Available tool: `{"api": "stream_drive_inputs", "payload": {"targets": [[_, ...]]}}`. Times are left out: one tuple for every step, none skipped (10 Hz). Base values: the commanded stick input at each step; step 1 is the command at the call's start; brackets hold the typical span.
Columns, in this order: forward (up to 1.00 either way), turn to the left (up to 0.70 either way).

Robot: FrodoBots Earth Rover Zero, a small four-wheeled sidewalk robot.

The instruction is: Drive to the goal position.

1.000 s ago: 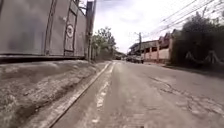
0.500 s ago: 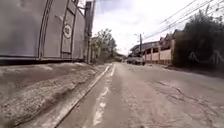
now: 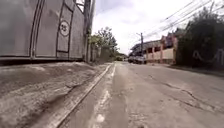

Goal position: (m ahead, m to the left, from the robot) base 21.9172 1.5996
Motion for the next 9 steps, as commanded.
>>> {"api": "stream_drive_inputs", "payload": {"targets": [[0.7,-0.02],[0.7,-0.27],[0.7,-0.02],[0.7,0.0],[0.7,0.0],[0.7,0.0],[0.7,0.0],[0.7,0.0],[0.7,0.0]]}}
